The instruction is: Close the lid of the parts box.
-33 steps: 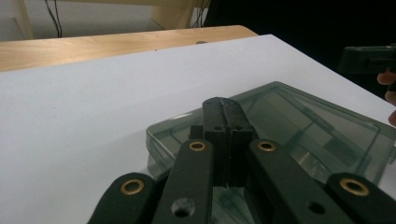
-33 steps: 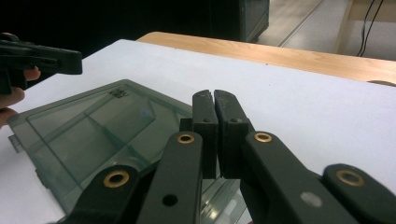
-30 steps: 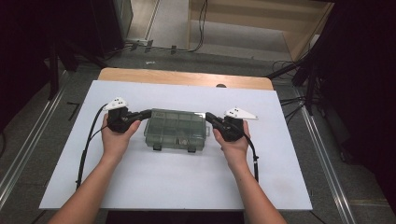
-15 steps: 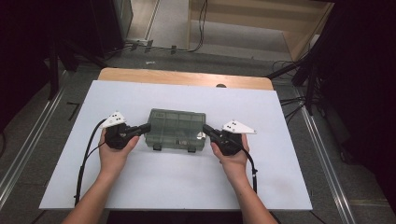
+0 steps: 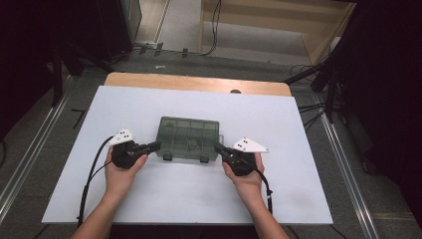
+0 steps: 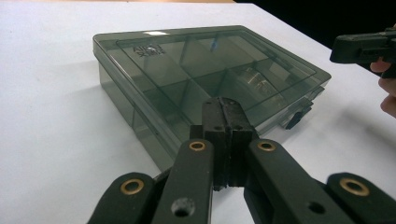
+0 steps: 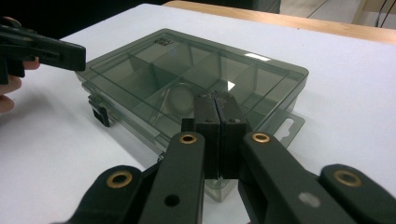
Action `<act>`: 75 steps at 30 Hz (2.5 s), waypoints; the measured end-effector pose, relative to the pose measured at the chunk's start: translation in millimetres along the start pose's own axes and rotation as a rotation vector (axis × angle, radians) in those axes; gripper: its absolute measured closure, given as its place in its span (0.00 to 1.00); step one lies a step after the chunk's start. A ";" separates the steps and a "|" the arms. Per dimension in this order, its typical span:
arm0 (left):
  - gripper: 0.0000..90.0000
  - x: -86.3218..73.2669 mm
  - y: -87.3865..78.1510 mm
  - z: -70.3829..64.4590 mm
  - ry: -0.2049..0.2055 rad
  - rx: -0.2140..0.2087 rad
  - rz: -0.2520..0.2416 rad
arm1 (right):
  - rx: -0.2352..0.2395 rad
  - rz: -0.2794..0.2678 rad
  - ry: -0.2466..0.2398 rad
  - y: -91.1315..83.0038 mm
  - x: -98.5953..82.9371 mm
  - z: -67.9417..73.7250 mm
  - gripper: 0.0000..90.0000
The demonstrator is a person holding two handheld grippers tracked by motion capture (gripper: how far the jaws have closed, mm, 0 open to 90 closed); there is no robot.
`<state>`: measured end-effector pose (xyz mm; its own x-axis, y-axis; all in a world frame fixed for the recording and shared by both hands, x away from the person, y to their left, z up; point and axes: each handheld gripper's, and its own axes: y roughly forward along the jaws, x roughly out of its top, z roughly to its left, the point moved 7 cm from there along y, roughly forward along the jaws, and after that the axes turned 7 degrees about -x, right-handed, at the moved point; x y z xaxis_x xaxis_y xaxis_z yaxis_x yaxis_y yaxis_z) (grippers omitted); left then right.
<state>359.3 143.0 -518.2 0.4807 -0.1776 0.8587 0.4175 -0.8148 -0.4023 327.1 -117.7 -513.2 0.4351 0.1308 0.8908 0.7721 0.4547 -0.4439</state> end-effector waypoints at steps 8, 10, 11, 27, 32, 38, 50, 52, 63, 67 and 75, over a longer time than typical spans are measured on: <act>0.99 -4.0 1.4 2.8 -0.005 0.005 0.010 | 0.002 0.013 -0.010 3.5 -4.4 2.8 0.96; 0.99 -4.1 1.2 2.9 -0.005 0.004 0.009 | 0.000 0.018 -0.006 3.7 -5.4 3.0 0.96; 0.99 -4.2 0.9 3.4 -0.004 0.005 0.009 | -0.002 0.019 -0.012 4.1 -6.1 2.5 0.96; 0.99 -4.5 1.3 4.8 -0.012 0.000 0.007 | -0.013 0.042 -0.034 8.1 -20.4 0.8 0.98; 0.99 -4.7 2.4 4.7 -0.019 -0.008 0.000 | -0.041 0.004 -0.077 9.3 -22.4 2.6 0.98; 0.99 -4.3 2.1 3.3 -0.022 -0.003 -0.005 | -0.020 0.003 -0.069 9.0 -21.4 3.1 0.81; 0.37 7.5 -7.5 -14.5 0.036 -0.024 -0.104 | 0.038 -0.068 -0.011 -11.2 -4.2 -1.5 0.16; 0.24 7.3 -8.7 -17.0 0.044 -0.026 -0.105 | 0.046 -0.067 -0.013 -15.6 -4.1 -3.3 0.10; 0.00 1.0 -16.6 -20.8 0.086 -0.036 -0.100 | 0.026 -0.074 -0.003 -30.9 -10.2 -18.9 0.00; 0.00 -0.6 -21.9 -19.0 0.097 -0.013 -0.099 | 0.010 -0.069 0.000 -35.5 -14.4 -23.8 0.00; 0.00 -5.1 -32.3 -20.1 0.108 0.003 -0.093 | -0.016 -0.074 0.004 -45.8 -19.2 -34.0 0.00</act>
<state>327.9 159.1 -503.3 0.3539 -0.1602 0.9215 0.4585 -0.8290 -0.3202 299.1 -171.0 -513.3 0.3784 0.0934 0.9209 0.8095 0.4492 -0.3782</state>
